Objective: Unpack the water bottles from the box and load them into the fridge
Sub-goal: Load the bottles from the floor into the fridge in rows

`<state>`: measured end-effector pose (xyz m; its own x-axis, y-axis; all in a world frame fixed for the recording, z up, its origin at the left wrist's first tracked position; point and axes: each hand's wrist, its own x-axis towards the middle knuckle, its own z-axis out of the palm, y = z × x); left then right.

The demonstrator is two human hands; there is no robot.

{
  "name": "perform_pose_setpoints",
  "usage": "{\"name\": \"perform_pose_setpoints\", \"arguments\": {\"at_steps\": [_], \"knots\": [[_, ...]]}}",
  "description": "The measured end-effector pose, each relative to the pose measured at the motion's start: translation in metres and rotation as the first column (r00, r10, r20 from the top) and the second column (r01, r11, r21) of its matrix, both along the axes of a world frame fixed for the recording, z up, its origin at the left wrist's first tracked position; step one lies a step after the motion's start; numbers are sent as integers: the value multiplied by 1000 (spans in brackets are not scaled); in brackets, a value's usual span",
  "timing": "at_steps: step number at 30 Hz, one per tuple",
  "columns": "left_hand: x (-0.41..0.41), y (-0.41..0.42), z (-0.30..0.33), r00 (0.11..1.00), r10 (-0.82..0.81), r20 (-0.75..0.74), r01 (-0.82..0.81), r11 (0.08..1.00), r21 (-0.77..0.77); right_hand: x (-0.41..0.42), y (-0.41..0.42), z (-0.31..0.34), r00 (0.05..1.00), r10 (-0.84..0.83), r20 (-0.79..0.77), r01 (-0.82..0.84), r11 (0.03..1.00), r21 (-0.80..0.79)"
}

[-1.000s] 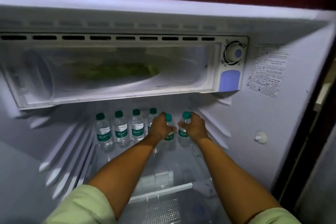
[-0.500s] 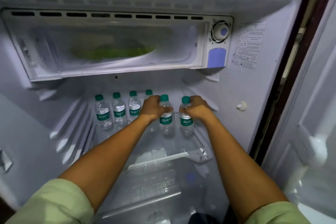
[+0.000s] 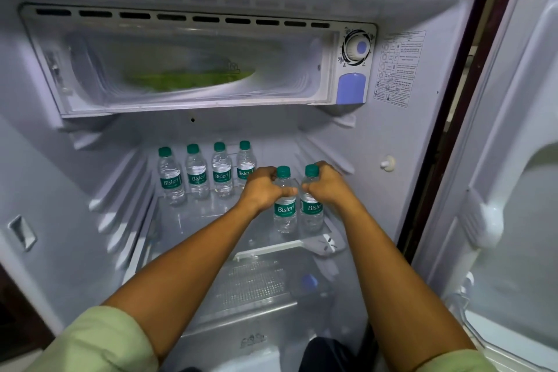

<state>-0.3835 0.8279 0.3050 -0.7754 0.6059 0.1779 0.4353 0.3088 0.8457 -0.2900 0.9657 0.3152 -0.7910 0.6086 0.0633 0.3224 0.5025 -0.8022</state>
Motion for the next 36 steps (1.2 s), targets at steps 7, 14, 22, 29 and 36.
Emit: {"name": "perform_pose_setpoints", "arguments": {"at_steps": [7,14,22,29,36], "knots": [[4,1,-10,999,18,-31,-19,1000,-25,5,-4,-4,999,-12,38,11,999,39],[0,6,-16,998,27,-60,-30,998,-48,1,-3,-10,1000,-18,25,18,1000,21],[1,8,-18,997,42,-60,-44,998,-38,2,4,-8,1000,12,-12,-13,996,-91],[1,11,-17,998,24,-53,-27,998,-48,3,3,-9,999,29,-25,-32,994,-103],[1,10,-15,997,15,-78,-20,997,-75,4,3,-6,999,44,1,-44,993,-108]]}}
